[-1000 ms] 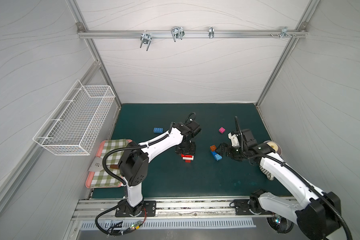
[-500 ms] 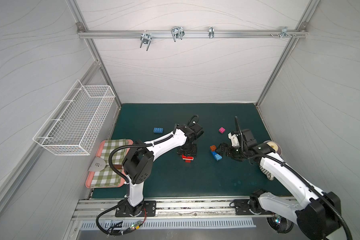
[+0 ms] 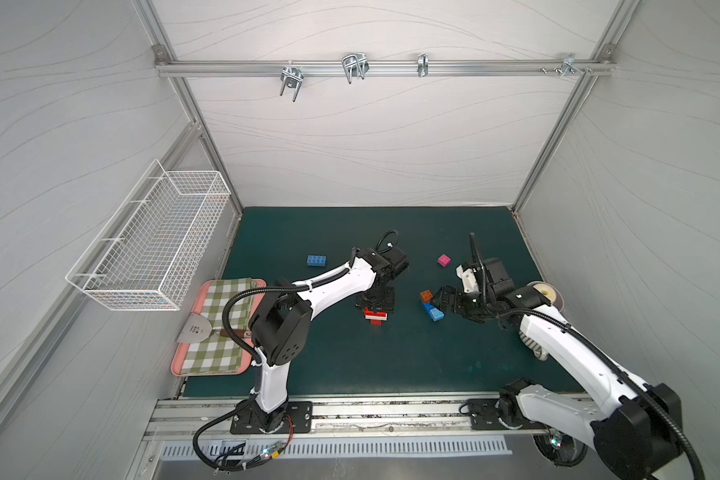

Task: Assemble a carrot with lego
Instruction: Assemble the lego brick with the lego brick.

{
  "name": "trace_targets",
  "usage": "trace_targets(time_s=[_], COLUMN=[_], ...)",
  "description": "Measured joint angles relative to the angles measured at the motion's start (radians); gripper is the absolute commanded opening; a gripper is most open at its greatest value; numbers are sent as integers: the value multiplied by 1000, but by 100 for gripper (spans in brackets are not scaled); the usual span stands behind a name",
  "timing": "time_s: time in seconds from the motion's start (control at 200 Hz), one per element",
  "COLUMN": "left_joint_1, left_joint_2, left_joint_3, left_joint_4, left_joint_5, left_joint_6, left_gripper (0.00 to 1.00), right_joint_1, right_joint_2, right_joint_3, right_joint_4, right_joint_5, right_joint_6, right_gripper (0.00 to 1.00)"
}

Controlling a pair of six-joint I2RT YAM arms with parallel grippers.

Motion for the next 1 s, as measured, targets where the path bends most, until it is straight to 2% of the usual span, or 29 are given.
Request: trace_targets(time_s=[1.001], left_joint_1=[-39], left_joint_2=[8], left_joint_3=[-8], left_joint_4=[9], left_joint_5=[-20], left_joint_6=[-2], left_gripper=[44], right_joint_1=[0], right_joint_2=[0], right_joint_3=[0], right_joint_4=[0], right_joint_5=[0], right_joint_6=[0], right_gripper=[99])
